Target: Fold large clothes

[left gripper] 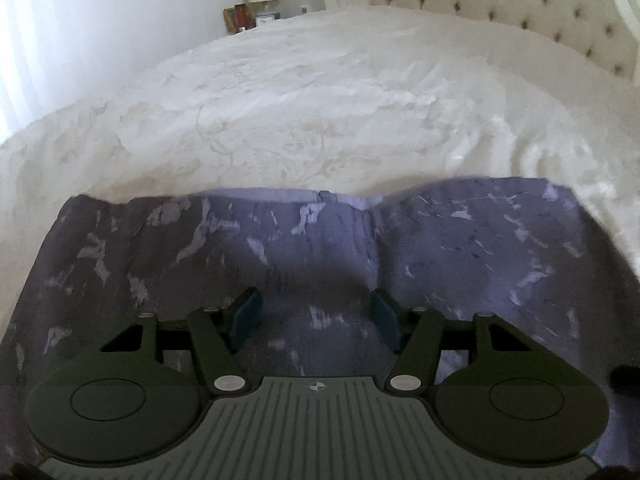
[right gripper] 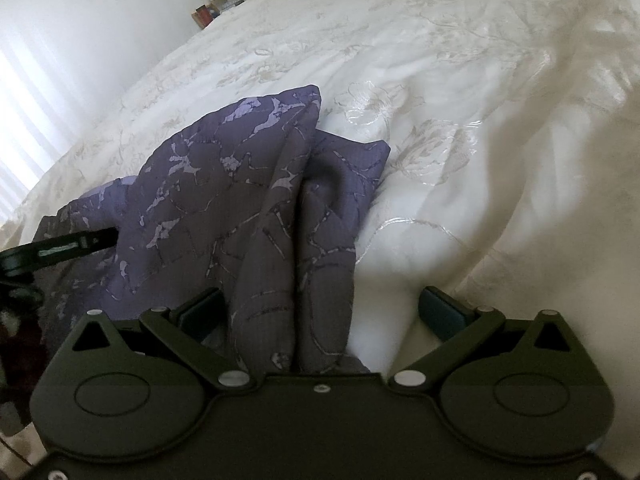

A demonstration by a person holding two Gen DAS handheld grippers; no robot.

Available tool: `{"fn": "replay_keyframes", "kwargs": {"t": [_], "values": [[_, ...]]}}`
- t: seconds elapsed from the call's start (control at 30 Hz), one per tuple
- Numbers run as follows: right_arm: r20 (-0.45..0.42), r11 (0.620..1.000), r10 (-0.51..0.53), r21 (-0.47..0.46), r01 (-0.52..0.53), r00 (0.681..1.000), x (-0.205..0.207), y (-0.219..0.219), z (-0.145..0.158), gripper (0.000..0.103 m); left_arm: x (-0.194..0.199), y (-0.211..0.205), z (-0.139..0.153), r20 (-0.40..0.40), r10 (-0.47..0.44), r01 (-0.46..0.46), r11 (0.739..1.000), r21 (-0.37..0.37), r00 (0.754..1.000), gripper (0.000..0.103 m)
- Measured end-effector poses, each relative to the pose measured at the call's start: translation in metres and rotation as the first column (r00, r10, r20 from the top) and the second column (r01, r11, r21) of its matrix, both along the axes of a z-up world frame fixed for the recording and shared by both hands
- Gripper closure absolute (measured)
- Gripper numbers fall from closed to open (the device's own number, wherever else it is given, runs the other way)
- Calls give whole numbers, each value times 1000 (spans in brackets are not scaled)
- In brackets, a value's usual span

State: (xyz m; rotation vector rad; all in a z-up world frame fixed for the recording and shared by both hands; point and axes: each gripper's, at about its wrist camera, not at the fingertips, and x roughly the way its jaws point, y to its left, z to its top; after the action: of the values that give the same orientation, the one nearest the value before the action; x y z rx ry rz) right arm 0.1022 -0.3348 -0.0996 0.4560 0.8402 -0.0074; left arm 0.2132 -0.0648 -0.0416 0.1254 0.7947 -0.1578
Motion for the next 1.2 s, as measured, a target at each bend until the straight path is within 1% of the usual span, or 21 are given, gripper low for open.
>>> {"fn": "replay_keyframes", "kwargs": {"t": [0.17,0.3,0.47,0.6,0.67,0.73,0.83,0.9,0.97,1.0,1.03,1.07,1.13,1.17,1.2], "values": [[0,1000,0,0,0,1000,0,0,0,0,-41,12,5,-14,-39,38,998,-44,999,45],[0,1000,1,0,-1,1000,0,0,0,0,-71,19,5,-28,-53,51,996,-70,998,44],[-1,1000,0,4,0,1000,0,0,-1,0,-91,20,2,-20,-56,55,997,-48,998,44],[-4,1000,-3,22,3,1000,0,-1,0,0,-97,18,-4,-6,-53,53,998,-32,999,44],[-9,999,-5,42,5,1000,0,-3,0,0,-95,17,-8,-13,-52,52,998,-30,999,44],[-19,997,1,81,0,1000,1,-7,1,0,-95,19,-11,-22,-51,50,998,-40,998,44],[-17,977,35,211,-31,999,1,-16,1,0,-94,20,-12,-26,-56,55,997,-50,998,43],[-7,944,64,324,-58,998,1,-23,-1,0,-94,20,-14,-24,-58,57,997,-50,998,43],[10,893,92,441,-87,996,0,-29,-5,0,-96,21,-14,-19,-54,53,997,-53,998,43],[19,873,98,479,-95,995,-1,-31,-7,0,-96,21,-14,-16,-52,51,997,-55,999,43],[24,865,101,492,-100,995,-2,-32,-6,3,-97,21,-14,-14,-50,49,997,-58,999,44],[23,867,105,488,-103,994,-2,-31,-6,6,-98,21,-13,-13,-50,50,997,-60,999,44],[18,879,112,466,-107,994,-1,-28,-4,16,-100,23,-9,-16,-48,47,996,-70,999,44],[18,883,114,456,-109,993,0,-26,-3,19,-103,24,-7,-15,-49,47,996,-81,999,44],[20,886,116,450,-112,993,-2,-26,-3,23,-106,24,-4,-14,-50,48,995,-87,999,44]]}}
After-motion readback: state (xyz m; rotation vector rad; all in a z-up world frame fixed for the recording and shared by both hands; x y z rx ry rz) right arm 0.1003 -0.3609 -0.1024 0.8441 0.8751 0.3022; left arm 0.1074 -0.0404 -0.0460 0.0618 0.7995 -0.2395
